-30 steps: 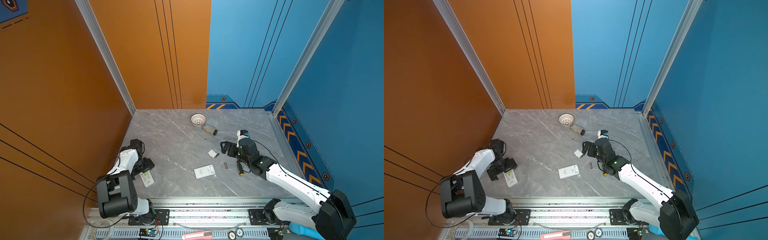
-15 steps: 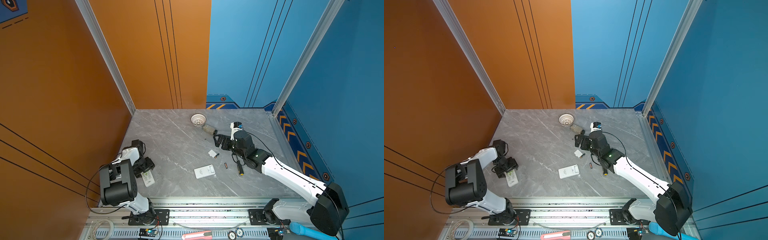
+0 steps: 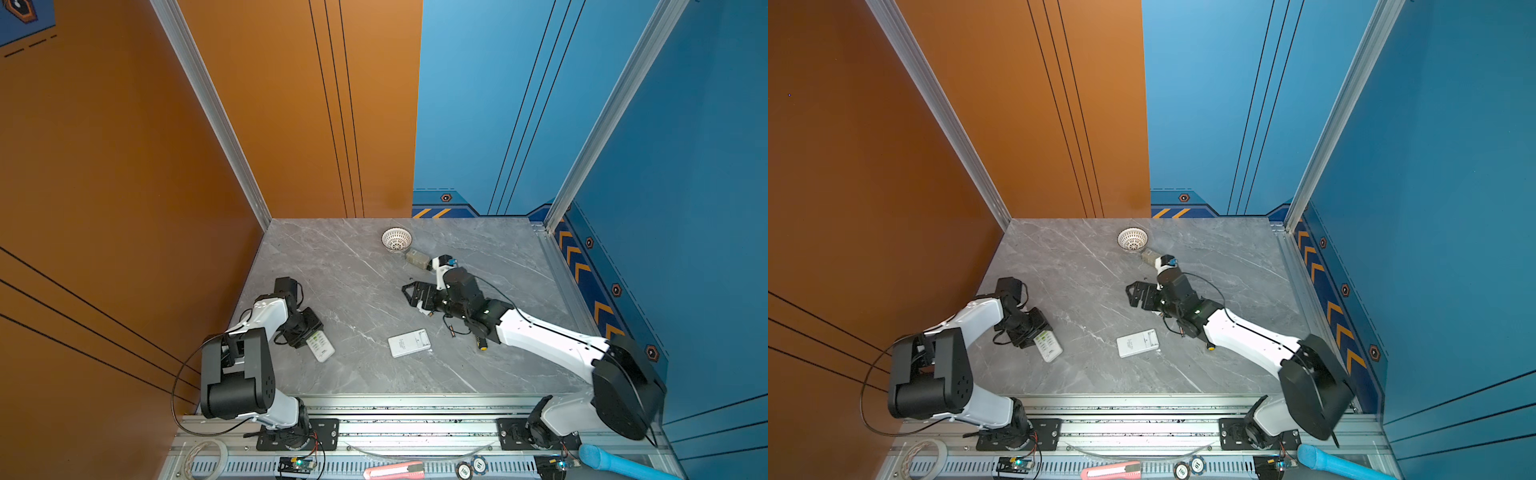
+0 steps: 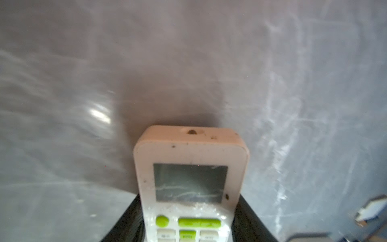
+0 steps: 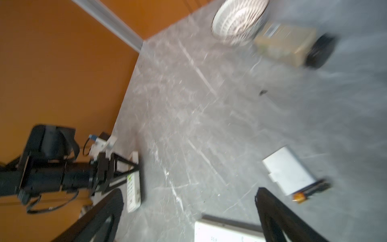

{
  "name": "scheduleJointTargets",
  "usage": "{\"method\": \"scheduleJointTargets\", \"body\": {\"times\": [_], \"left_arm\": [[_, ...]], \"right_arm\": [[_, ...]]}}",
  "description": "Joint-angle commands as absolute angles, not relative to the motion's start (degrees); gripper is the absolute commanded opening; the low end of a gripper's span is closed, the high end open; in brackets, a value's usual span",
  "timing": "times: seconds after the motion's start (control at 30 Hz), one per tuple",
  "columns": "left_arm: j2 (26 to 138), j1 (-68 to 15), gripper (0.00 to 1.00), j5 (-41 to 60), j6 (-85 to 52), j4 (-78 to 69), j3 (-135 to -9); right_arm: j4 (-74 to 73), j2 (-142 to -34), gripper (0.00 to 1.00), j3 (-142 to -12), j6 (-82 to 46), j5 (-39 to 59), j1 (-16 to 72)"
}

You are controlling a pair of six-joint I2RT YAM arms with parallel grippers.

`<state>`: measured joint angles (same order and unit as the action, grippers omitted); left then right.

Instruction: Unload the batteries from the remote control

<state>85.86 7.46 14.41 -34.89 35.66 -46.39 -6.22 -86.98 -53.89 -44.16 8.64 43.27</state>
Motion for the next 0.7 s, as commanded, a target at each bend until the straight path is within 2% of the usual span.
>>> {"method": "scheduleJointTargets", "body": {"times": [0.0,0.1,0.2,0.53,0.6,0.67], "left_arm": [[83.7,5.4,0.36,22.4,-42.0,32.2,-46.9],[82.9,2.7,0.35,24.5,-46.9,30.0,-49.2],[82.8,0.3,0.34,26.1,-51.8,27.3,-51.6],[82.0,-2.6,0.31,27.7,-57.0,24.3,-56.0],[81.7,-3.4,0.31,27.6,-58.0,23.6,-56.2],[81.1,-4.1,0.3,27.5,-59.1,22.1,-55.9]], "right_arm": [[-13.9,-94.2,0.99,-58.9,-48.4,21.5,45.2],[-19.6,-101.6,0.96,-63.0,-51.8,27.9,46.7],[-21.1,-106.3,0.9,-67.2,-52.5,30.9,47.6],[-16.0,-109.1,0.84,-70.2,-48.5,32.5,48.6],[-16.2,-109.4,0.82,-70.7,-48.2,32.8,48.7],[-15.4,-109.9,0.74,-71.1,-47.7,32.7,48.8]]}}
